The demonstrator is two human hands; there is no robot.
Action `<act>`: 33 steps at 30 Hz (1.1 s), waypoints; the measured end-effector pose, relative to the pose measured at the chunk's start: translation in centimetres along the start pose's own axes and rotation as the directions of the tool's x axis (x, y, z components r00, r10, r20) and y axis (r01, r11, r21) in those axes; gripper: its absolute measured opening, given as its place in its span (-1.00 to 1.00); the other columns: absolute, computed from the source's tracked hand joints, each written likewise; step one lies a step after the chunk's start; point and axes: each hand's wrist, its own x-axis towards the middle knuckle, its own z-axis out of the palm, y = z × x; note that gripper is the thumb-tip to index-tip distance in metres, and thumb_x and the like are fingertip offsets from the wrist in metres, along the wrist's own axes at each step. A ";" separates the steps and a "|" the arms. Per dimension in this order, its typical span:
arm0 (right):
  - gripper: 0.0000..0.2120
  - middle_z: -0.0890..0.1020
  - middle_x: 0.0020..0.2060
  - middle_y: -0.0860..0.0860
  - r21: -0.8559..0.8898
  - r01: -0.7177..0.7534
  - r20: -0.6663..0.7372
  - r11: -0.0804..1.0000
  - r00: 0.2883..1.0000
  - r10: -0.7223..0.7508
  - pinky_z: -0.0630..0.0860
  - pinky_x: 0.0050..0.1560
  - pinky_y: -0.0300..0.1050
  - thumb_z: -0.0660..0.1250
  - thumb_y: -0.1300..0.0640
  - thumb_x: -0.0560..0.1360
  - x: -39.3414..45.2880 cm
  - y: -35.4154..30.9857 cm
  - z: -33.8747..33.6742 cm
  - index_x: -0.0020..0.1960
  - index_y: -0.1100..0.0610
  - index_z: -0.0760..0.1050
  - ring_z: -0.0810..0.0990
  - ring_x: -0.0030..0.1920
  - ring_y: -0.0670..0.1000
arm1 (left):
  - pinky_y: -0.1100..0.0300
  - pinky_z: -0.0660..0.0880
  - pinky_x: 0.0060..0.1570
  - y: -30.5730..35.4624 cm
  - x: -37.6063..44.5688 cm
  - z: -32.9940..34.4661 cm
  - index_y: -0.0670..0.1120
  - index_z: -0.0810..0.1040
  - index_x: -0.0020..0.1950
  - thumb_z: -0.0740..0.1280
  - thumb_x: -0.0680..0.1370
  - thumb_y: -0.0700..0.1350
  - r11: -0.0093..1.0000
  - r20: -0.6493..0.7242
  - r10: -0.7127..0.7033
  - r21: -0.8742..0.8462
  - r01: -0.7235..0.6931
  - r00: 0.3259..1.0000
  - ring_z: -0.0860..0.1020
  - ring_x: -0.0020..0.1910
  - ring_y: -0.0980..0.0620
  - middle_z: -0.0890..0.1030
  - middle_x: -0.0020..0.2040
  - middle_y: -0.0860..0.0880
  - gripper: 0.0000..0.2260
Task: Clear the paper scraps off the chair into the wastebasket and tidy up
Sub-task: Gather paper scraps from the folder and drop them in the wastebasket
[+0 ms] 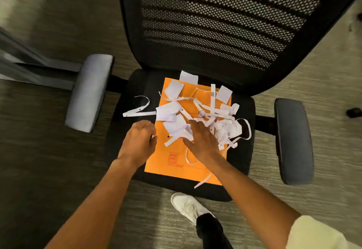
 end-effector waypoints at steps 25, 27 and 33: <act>-0.78 0.44 0.09 -0.01 0.444 -0.025 -0.233 0.895 0.962 0.142 0.44 -0.05 -0.43 0.32 0.26 0.48 -6.5 4.5 1.7 0.11 0.10 0.51 0.53 0.03 -0.14 | -0.07 0.58 -0.09 2.6 9.7 5.9 -0.17 0.36 0.23 0.31 0.42 -0.39 0.947 -0.024 0.019 0.321 -0.010 1.000 0.54 0.00 -0.22 0.58 0.08 -0.22 -0.59; -0.79 0.44 0.10 0.00 0.437 -0.027 -0.225 0.899 0.965 0.139 0.42 -0.02 -0.41 0.33 0.23 0.49 -6.1 4.6 1.5 0.11 0.10 0.50 0.55 0.07 -0.08 | -0.05 0.58 -0.13 2.7 9.4 5.8 -0.17 0.36 0.20 0.30 0.44 -0.37 0.944 -0.031 0.027 0.329 -0.015 0.999 0.55 -0.04 -0.20 0.59 0.02 -0.22 -0.64; -0.82 0.51 0.06 0.04 0.424 -0.010 -0.218 0.906 0.970 0.113 0.41 -0.04 -0.39 0.42 0.17 0.48 -3.7 3.9 1.5 0.05 0.13 0.49 0.55 0.07 -0.05 | 0.11 0.37 -0.42 2.0 7.9 4.9 -0.21 0.40 0.10 0.32 0.45 -0.38 0.949 -0.058 0.038 0.316 -0.018 0.998 0.55 -0.31 -0.19 0.59 -0.27 -0.21 -0.74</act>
